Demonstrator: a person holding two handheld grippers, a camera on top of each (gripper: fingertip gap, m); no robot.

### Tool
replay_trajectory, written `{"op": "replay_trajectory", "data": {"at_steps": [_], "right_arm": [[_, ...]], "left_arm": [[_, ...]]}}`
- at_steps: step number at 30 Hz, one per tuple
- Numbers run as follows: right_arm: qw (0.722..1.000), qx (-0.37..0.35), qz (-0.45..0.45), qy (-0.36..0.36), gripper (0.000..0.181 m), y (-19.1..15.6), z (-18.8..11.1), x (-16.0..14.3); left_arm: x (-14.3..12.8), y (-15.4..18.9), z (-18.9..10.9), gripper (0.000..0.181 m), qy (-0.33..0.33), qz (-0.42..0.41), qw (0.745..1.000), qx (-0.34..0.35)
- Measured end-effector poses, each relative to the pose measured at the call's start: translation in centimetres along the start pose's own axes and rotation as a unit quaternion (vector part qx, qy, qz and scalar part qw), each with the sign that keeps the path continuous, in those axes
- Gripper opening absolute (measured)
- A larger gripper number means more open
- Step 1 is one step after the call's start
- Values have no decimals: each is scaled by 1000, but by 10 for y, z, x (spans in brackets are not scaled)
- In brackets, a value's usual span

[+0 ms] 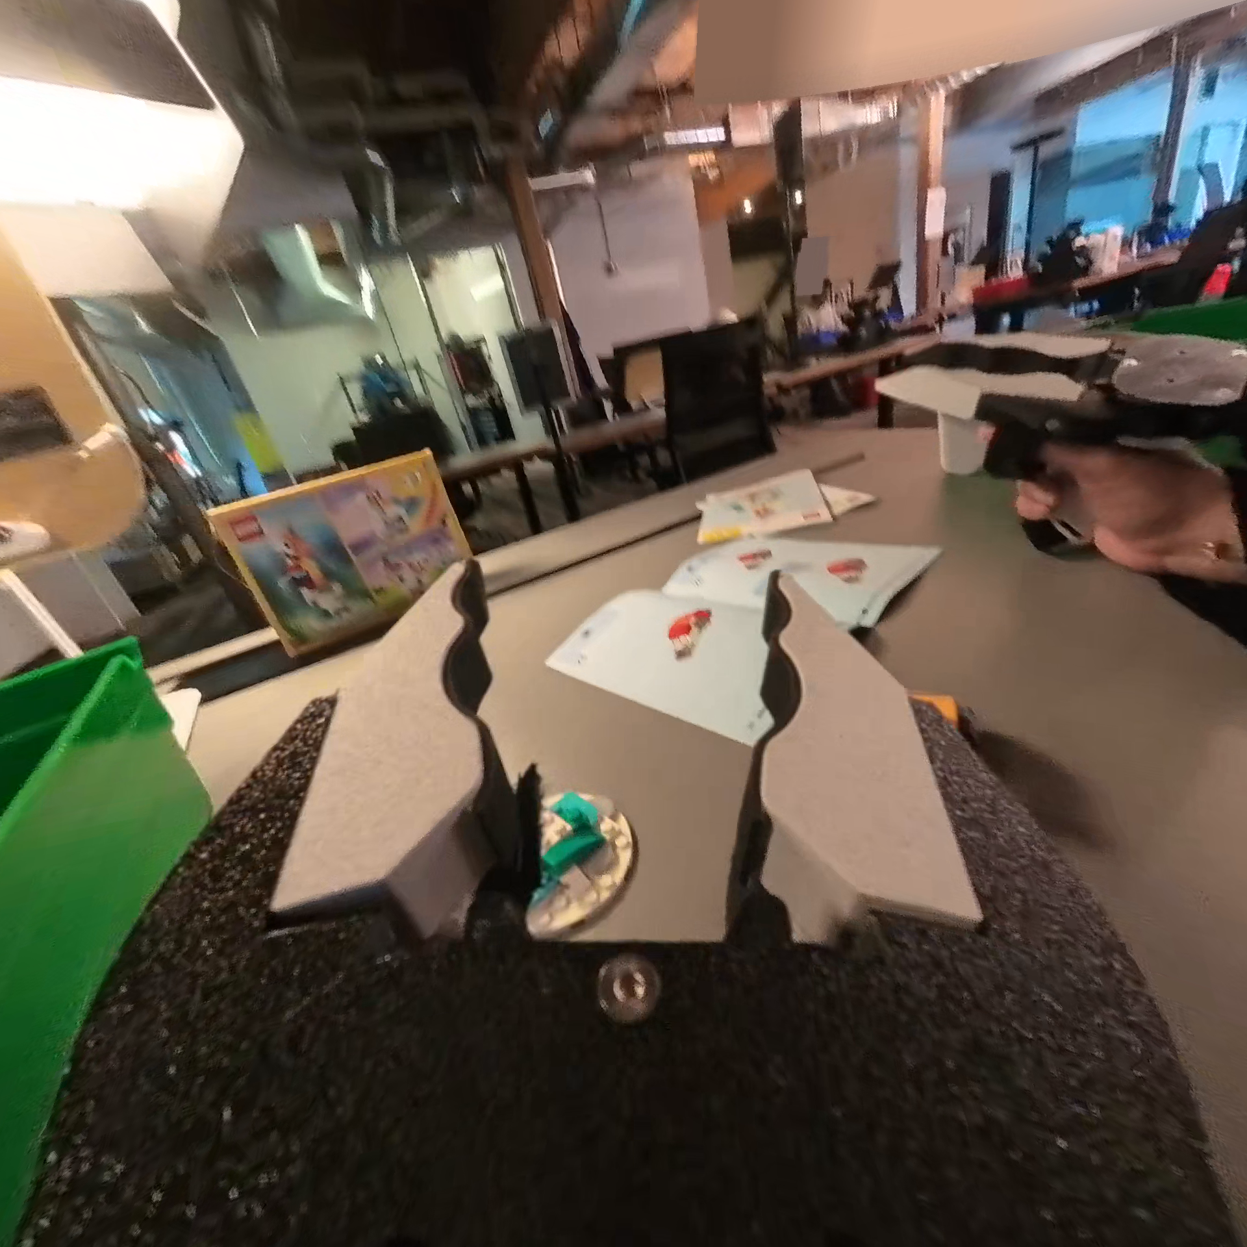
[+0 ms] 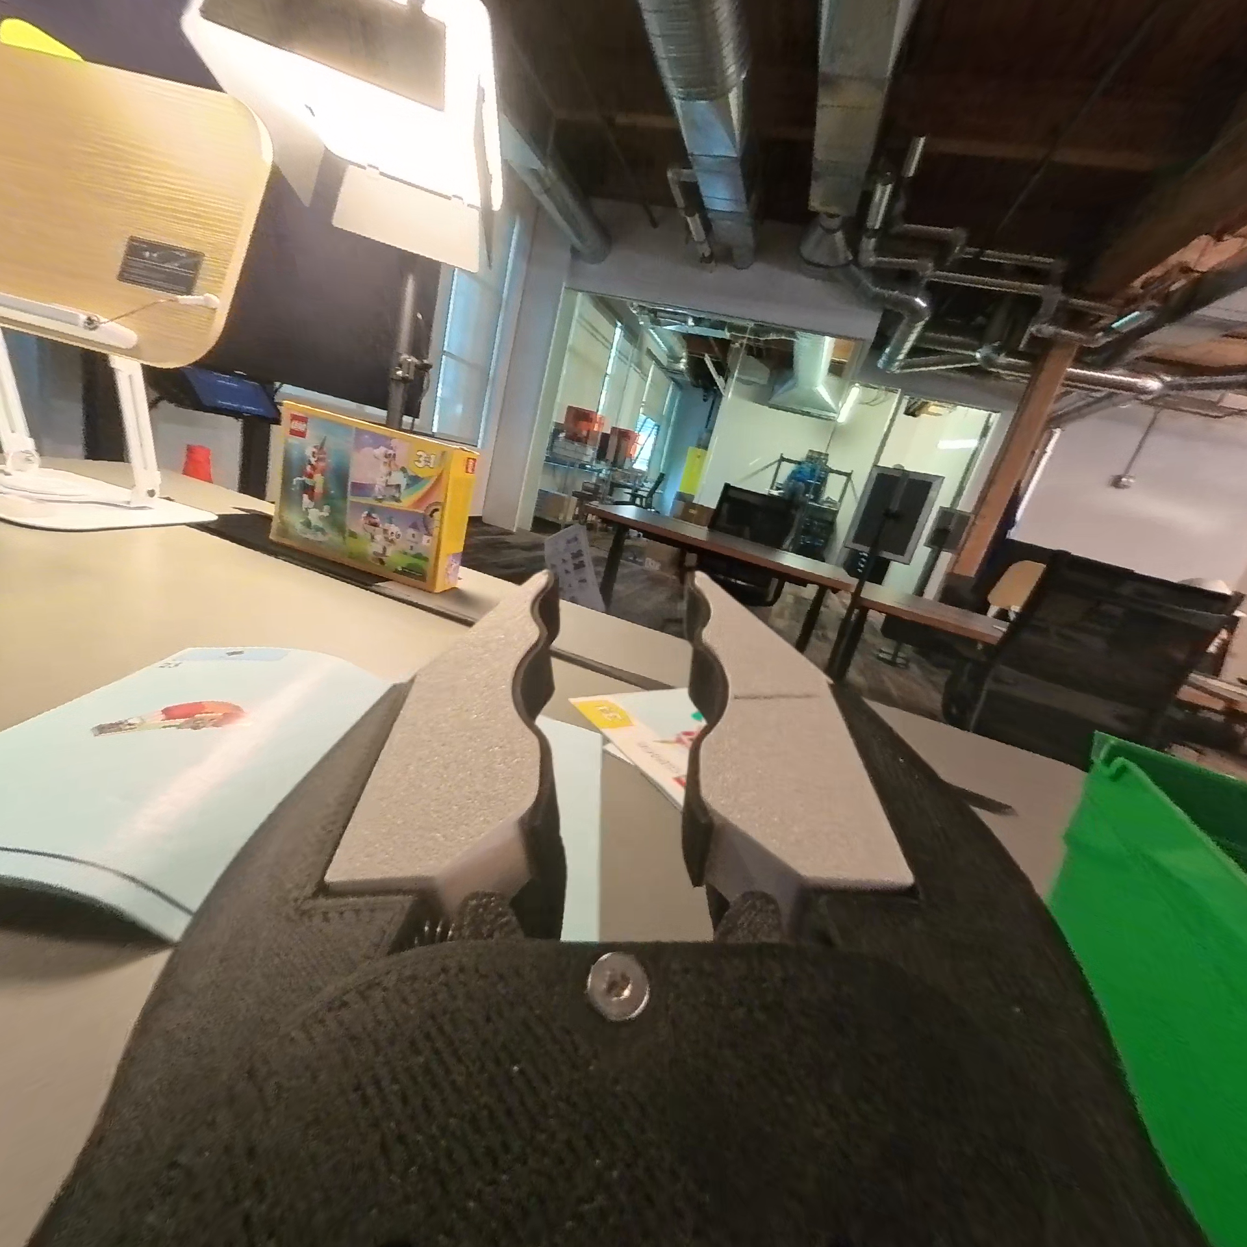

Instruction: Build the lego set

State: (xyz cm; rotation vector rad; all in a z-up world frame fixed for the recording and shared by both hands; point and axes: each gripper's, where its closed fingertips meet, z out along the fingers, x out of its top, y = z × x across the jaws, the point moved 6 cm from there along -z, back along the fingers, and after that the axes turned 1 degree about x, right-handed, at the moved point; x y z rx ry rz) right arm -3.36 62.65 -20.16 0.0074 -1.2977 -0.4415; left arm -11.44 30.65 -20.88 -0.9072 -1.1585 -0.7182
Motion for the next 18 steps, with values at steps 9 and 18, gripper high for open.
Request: {"op": "replay_trajectory", "data": {"at_steps": [9, 18], "right_arm": [[999, -38, -1, -5, 34, 15, 15, -8], [1000, 5, 8, 2, 33, 6, 16, -7]], "left_arm": [[-2, -1, -6, 56, 20, 36, 999, 21], [-5, -8, -8, 20, 12, 43, 998, 42]]}}
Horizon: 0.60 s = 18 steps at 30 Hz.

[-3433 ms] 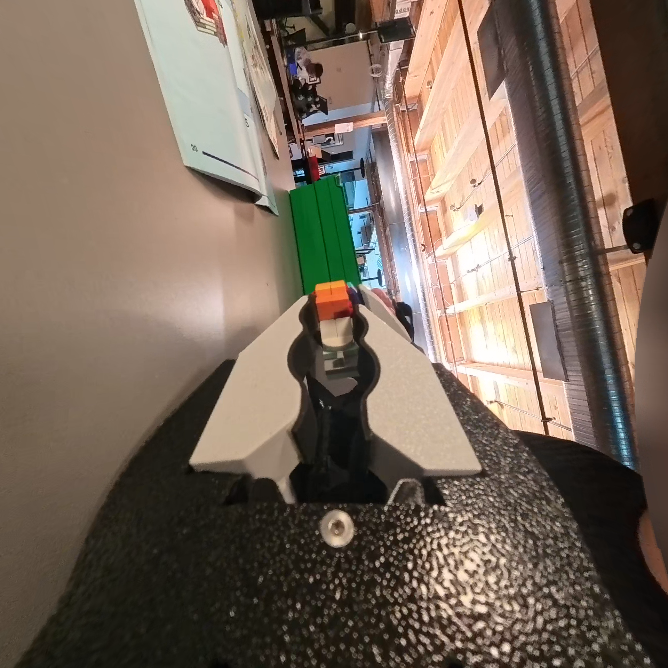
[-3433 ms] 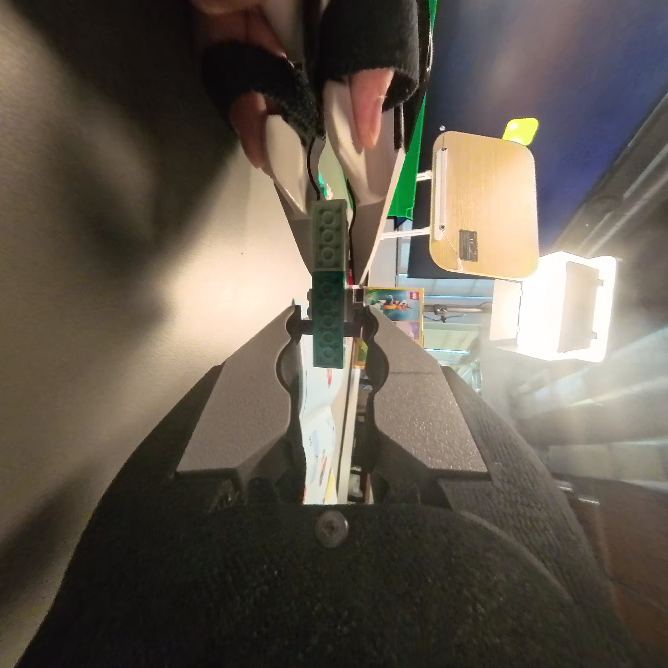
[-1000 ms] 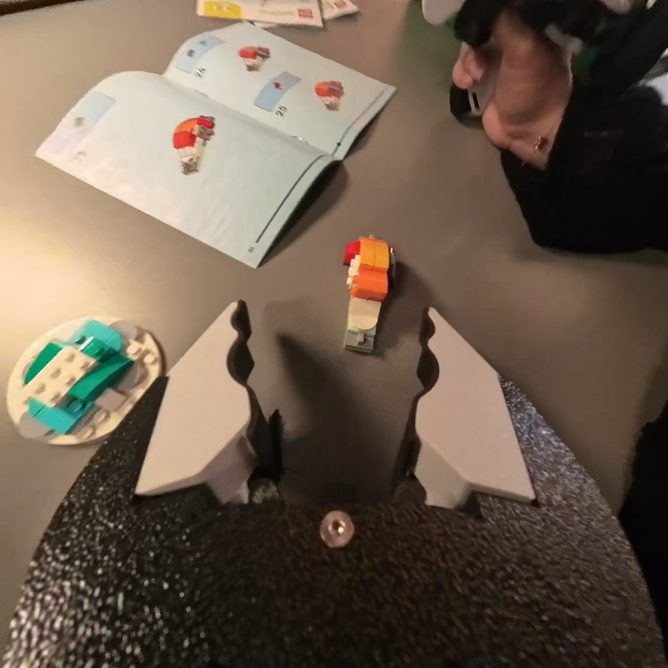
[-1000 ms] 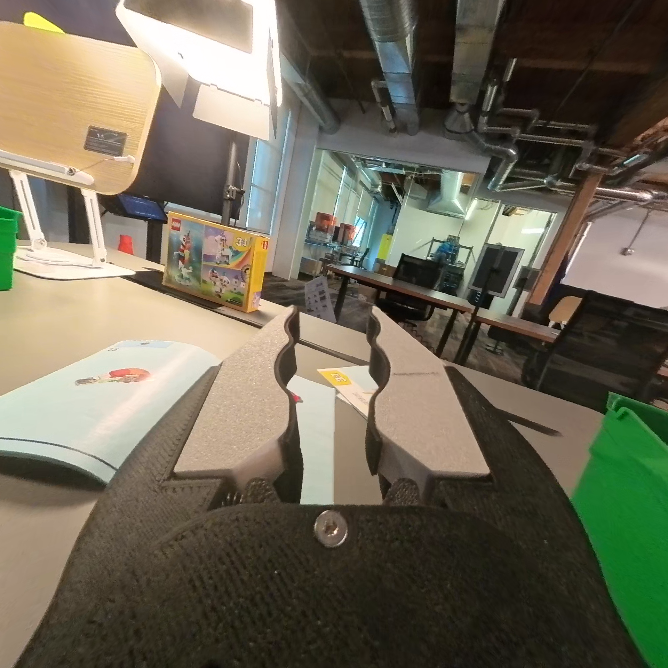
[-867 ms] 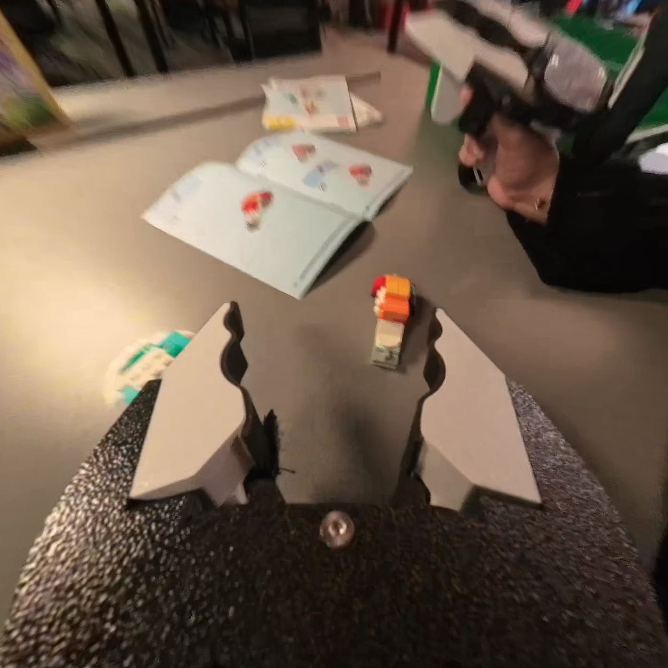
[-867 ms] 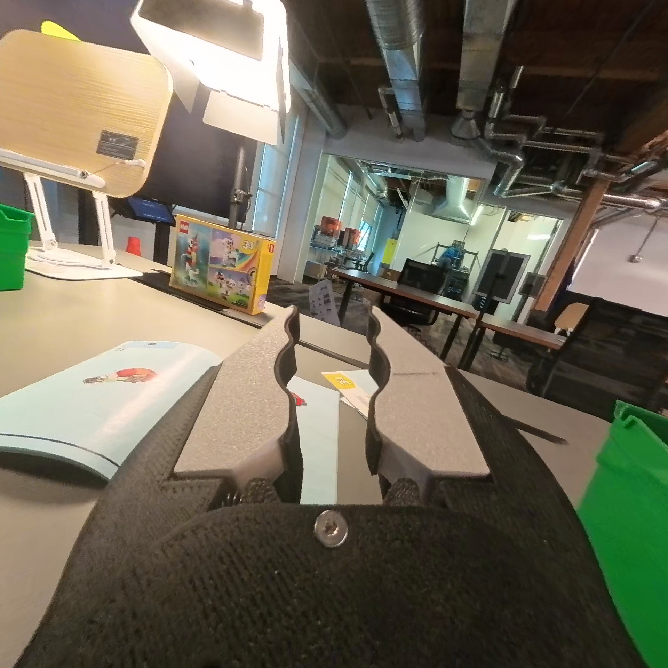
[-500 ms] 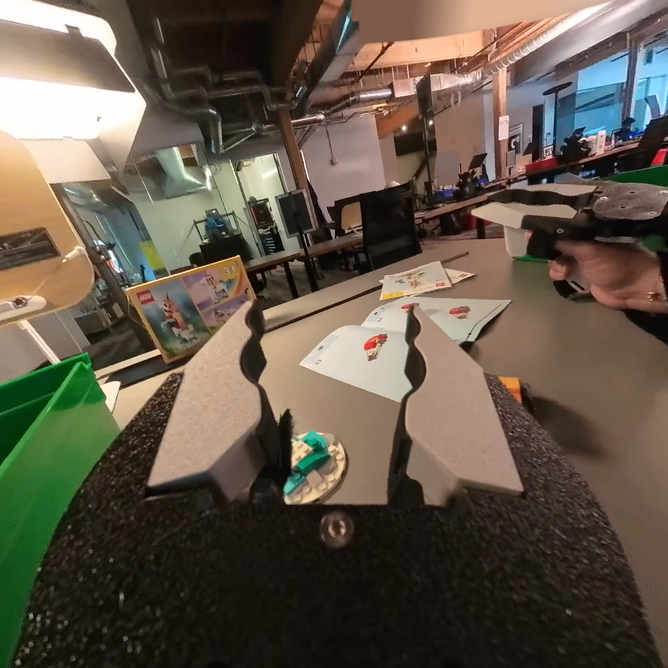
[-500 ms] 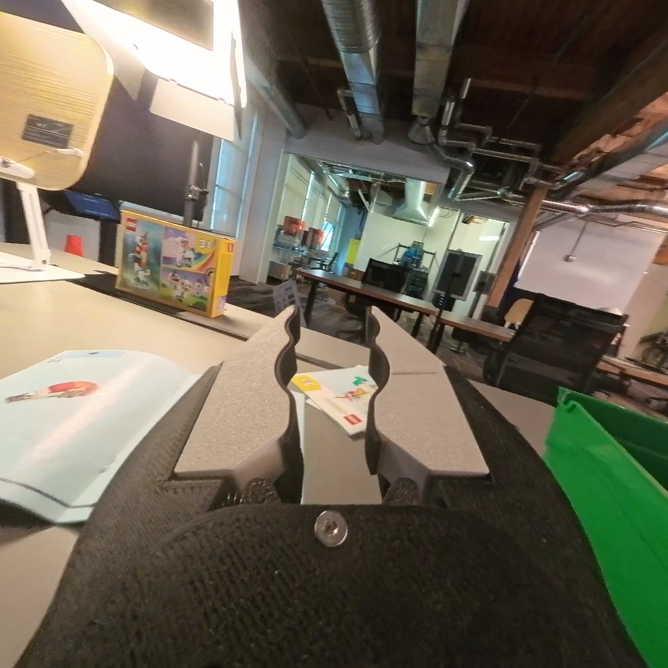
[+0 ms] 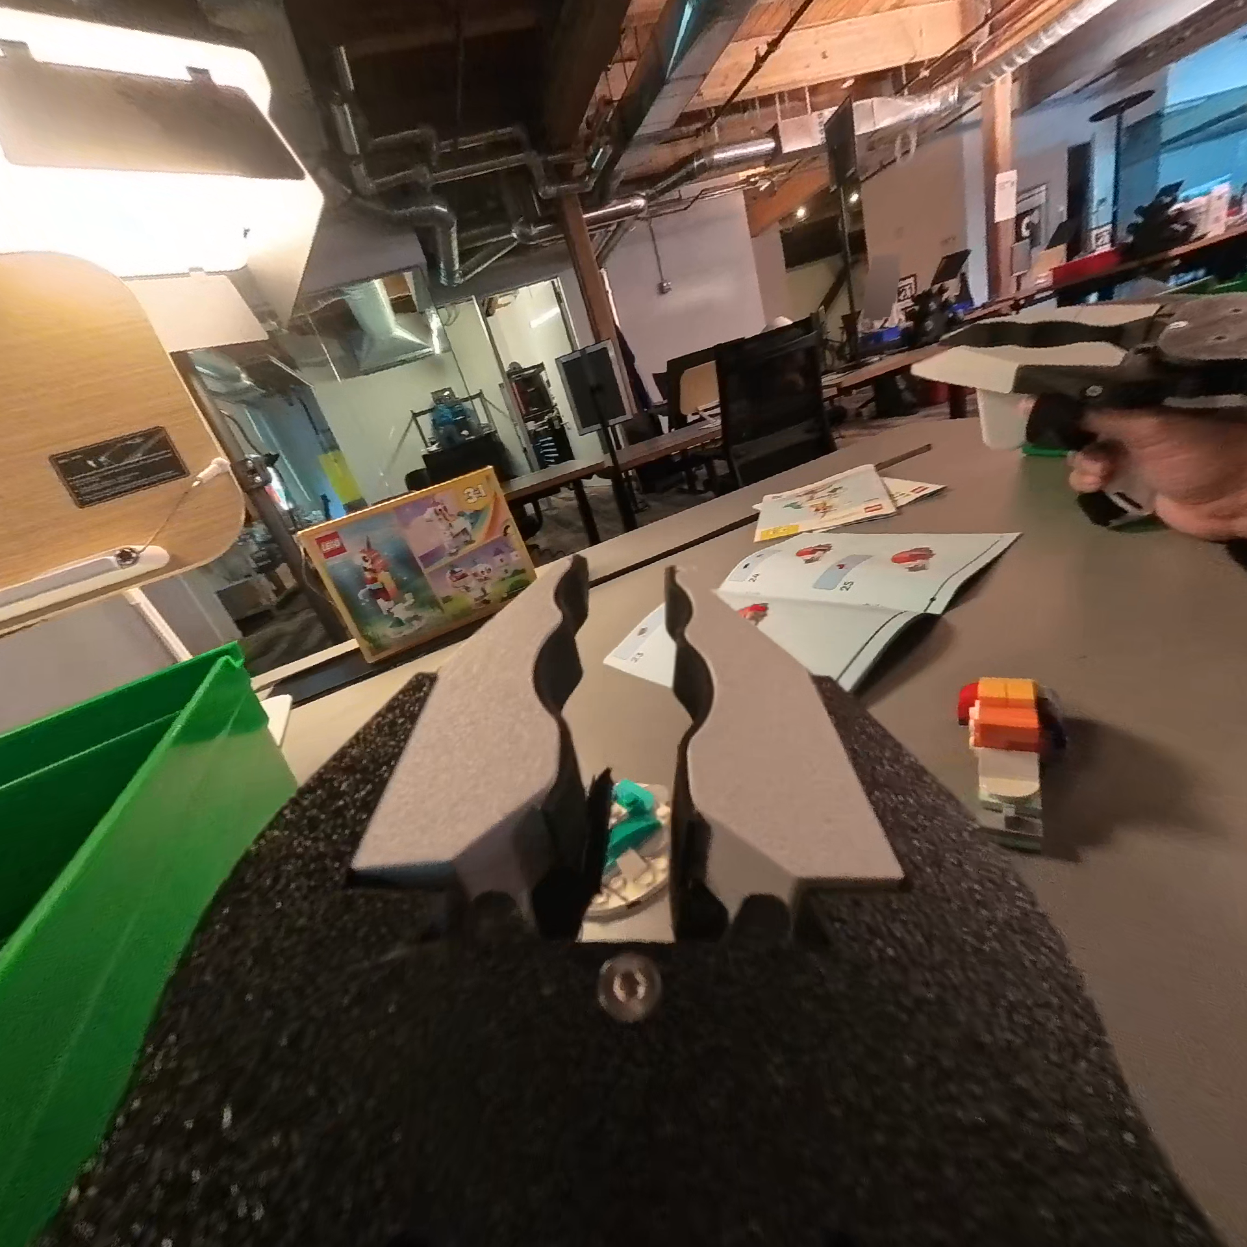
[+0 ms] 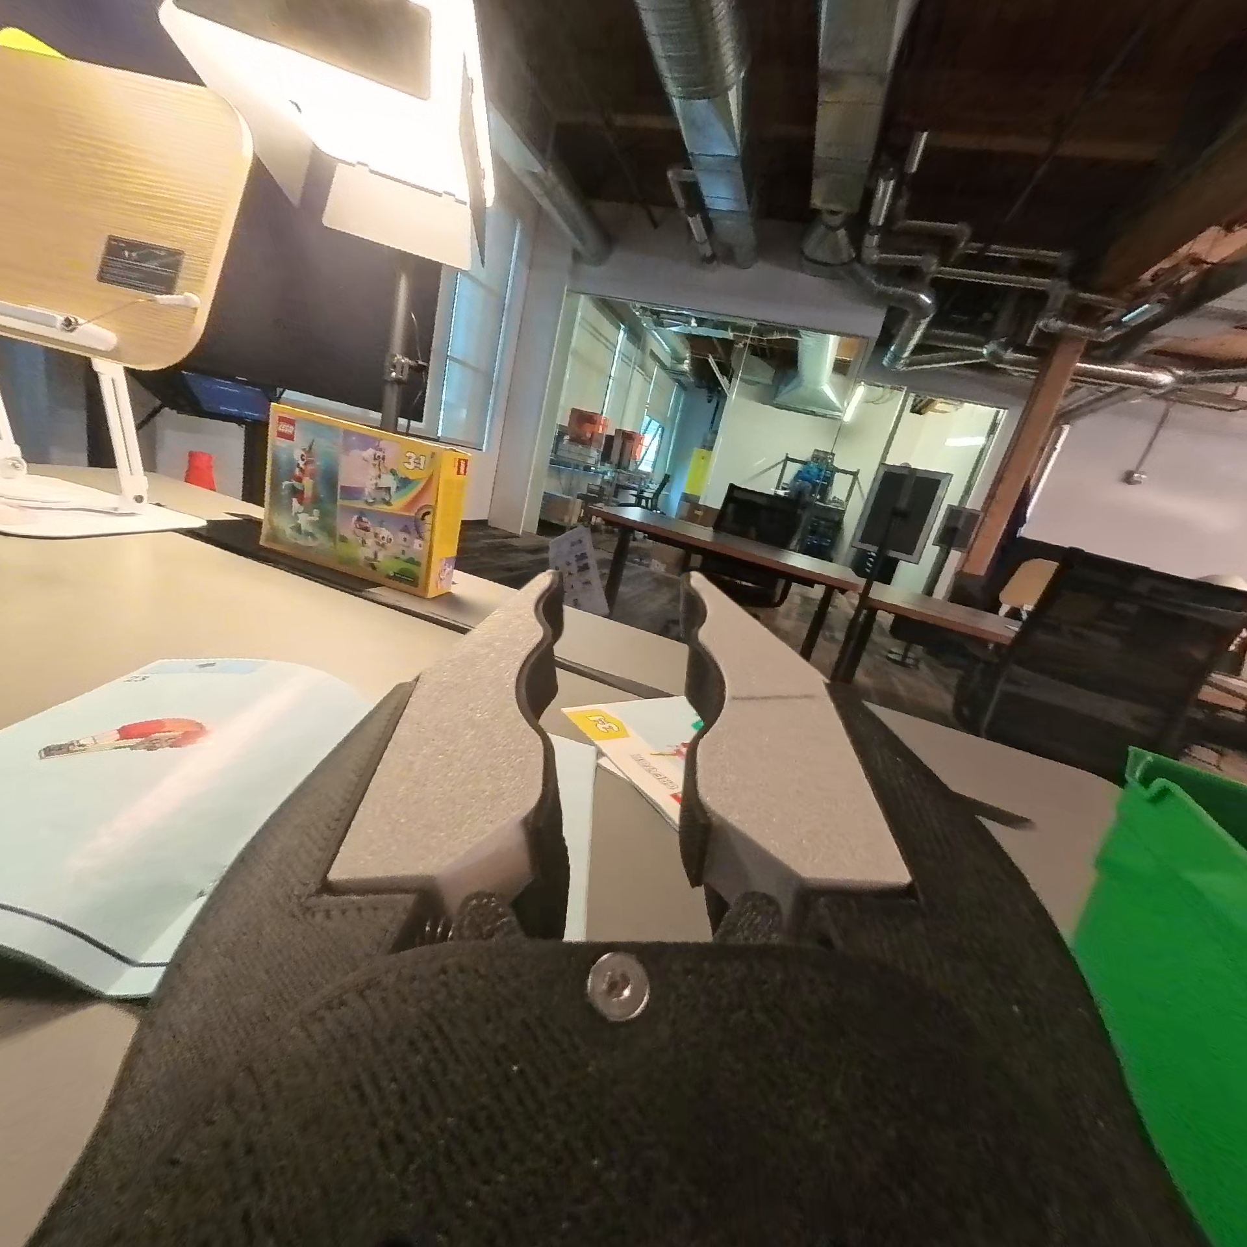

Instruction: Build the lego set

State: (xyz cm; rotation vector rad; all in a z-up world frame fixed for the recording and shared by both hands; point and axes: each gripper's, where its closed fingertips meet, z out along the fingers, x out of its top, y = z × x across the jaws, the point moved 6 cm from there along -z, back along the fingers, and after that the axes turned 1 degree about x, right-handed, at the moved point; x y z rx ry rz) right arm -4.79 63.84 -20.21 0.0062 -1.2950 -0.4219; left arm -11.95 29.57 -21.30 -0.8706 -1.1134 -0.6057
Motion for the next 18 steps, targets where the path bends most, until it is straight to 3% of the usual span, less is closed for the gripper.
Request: {"op": "replay_trajectory", "data": {"at_steps": [18], "right_arm": [[998, 44, -30, 14, 34, -22, -4, 9]], "left_arm": [[-3, 1, 0, 8, -12, 19, 1000, 8]]}}
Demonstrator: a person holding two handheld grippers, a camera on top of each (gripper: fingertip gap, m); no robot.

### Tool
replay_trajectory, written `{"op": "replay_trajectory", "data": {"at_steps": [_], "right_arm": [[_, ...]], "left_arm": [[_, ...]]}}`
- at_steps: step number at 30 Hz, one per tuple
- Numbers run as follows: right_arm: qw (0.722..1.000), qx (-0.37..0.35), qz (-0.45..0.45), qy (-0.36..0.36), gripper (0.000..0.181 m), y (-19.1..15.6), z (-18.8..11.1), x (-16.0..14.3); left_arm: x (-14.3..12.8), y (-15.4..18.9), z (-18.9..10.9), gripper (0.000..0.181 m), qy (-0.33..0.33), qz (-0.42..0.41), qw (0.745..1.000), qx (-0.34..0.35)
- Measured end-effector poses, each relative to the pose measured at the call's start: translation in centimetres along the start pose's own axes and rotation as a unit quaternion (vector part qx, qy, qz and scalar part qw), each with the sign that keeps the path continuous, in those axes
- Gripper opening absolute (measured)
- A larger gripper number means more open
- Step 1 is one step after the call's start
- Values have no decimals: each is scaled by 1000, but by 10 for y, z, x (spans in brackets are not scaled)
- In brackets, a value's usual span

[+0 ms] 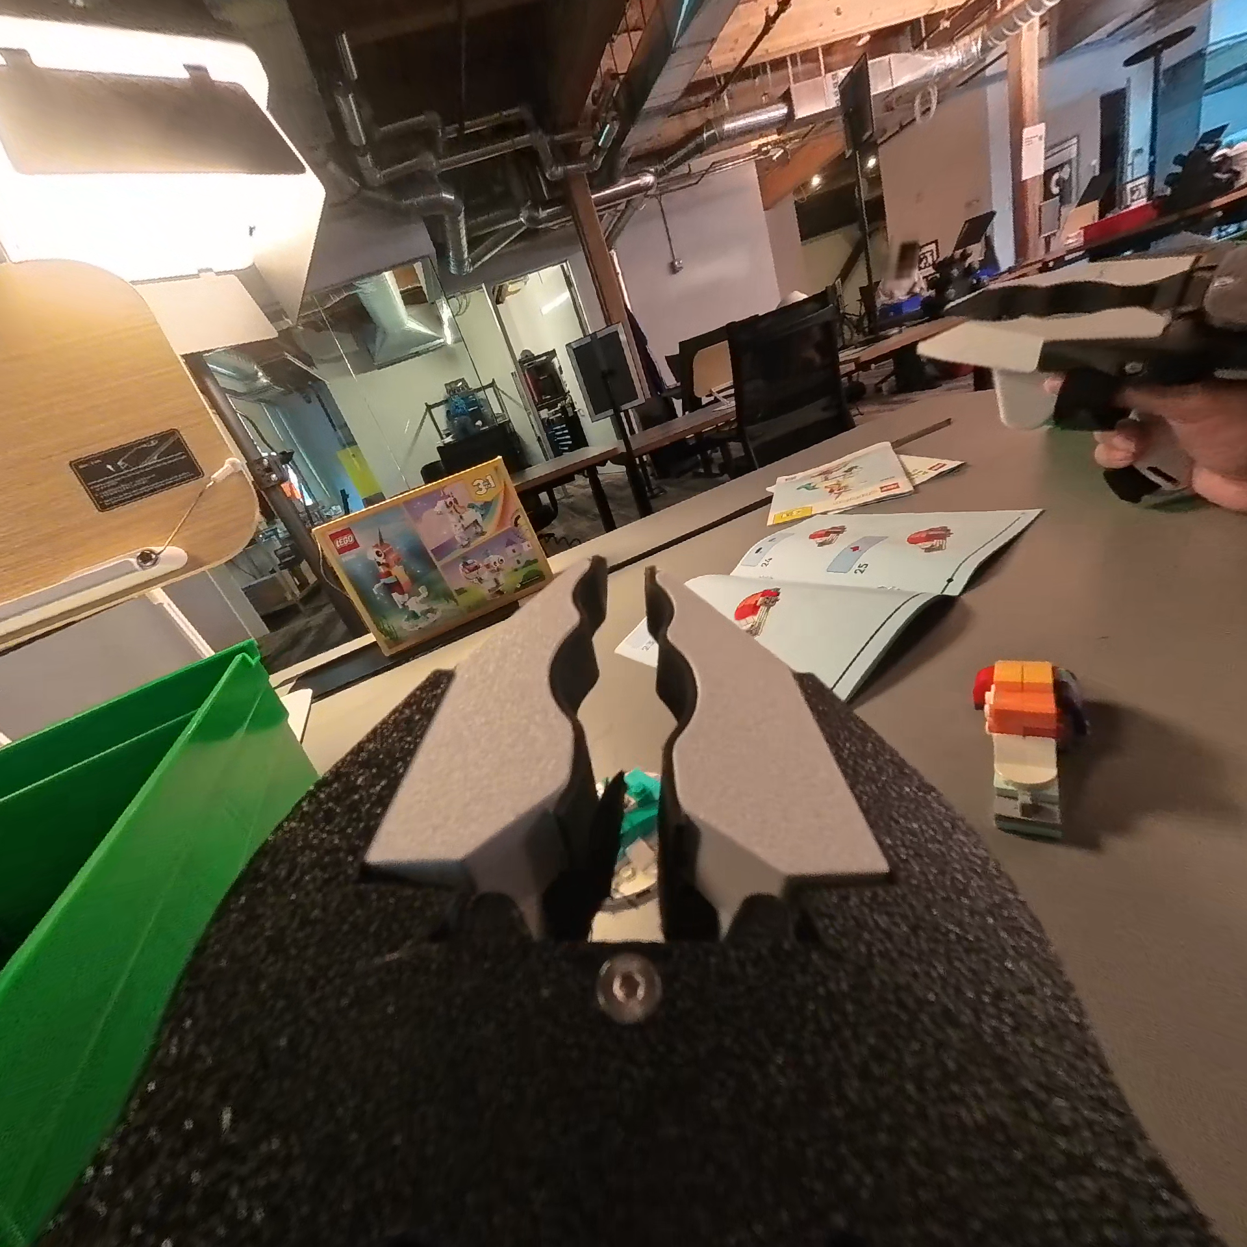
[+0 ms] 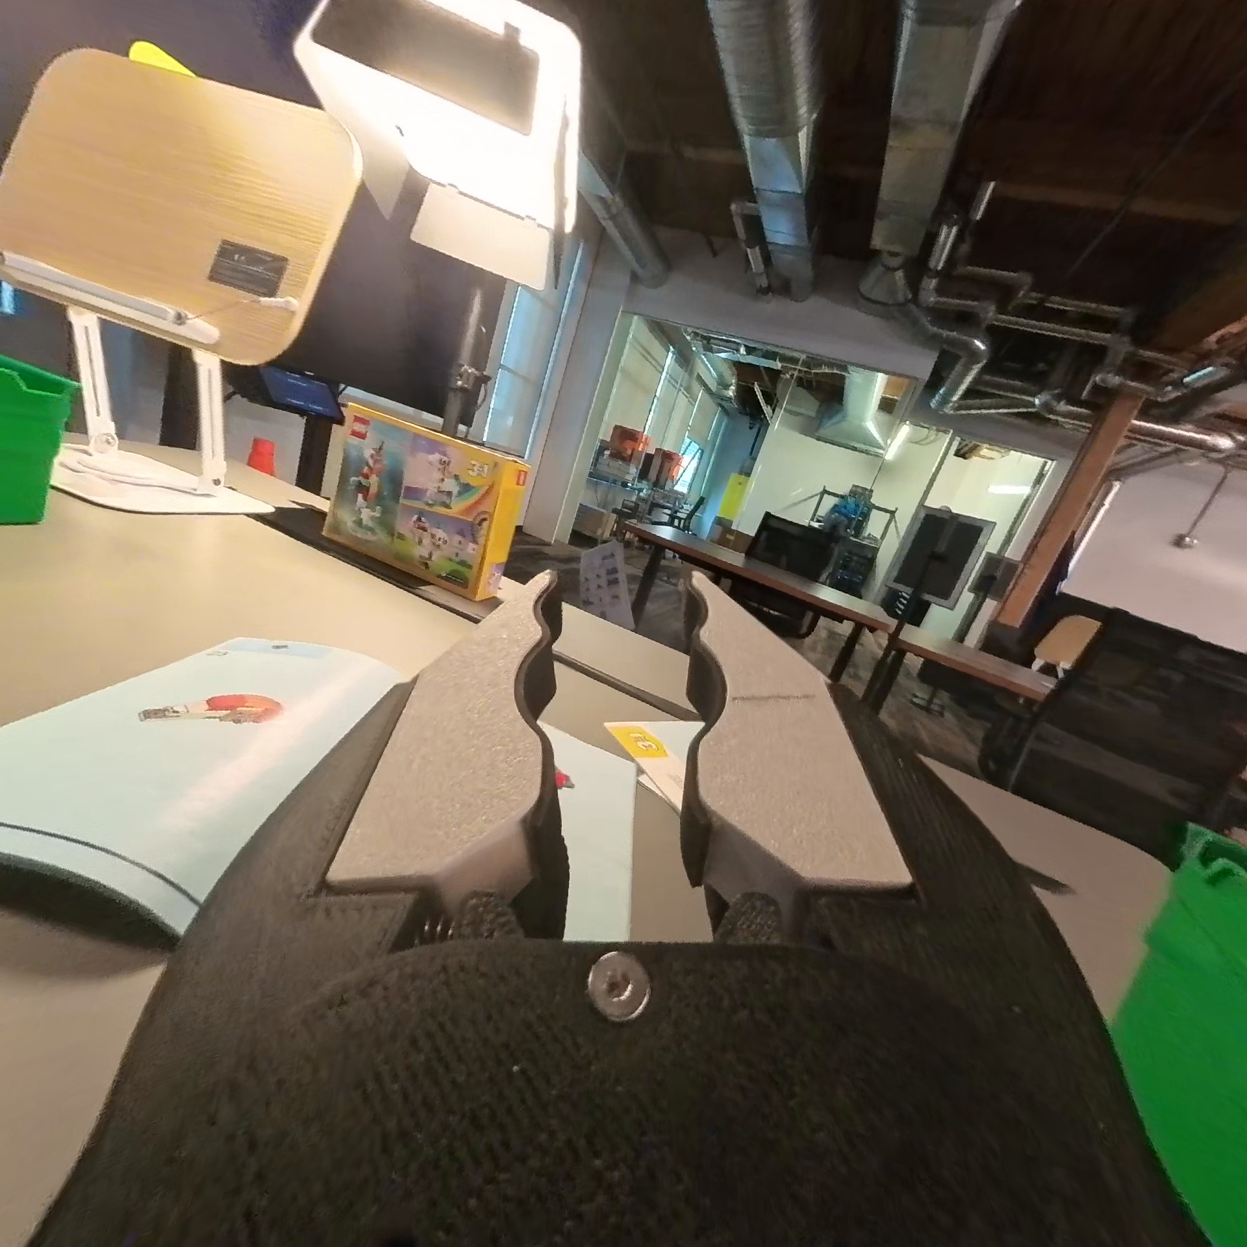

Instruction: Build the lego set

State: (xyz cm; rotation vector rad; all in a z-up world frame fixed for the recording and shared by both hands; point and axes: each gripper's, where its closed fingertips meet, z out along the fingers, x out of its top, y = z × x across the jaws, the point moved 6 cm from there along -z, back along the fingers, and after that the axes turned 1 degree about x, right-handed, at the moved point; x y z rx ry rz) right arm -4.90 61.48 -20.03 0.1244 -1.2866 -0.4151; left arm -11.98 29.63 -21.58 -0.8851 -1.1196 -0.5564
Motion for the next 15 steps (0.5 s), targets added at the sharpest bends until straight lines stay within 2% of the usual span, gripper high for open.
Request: {"op": "replay_trajectory", "data": {"at_steps": [3, 6, 9, 12, 15], "right_arm": [[1000, 8, -7, -3, 33, -4, 0, 0], [1000, 15, -8, -1, 32, -8, -2, 2], [1000, 17, -23, -6, 31, -11, -1, 0], [999, 14, -32, -13, 30, -11, 0, -2], [999, 4, -39, -19, 29, -10, 2, -3]], "left_arm": [[3, 2, -3, 9, 10, 7, 1000, -11], [6, 12, -6, 9, 12, 55, 998, -26], [15, 20, -11, 8, 43, 81, 995, -43], [22, 21, -15, 1, 69, 71, 992, -72], [20, 13, -17, 0, 69, 39, 995, -67]]}}
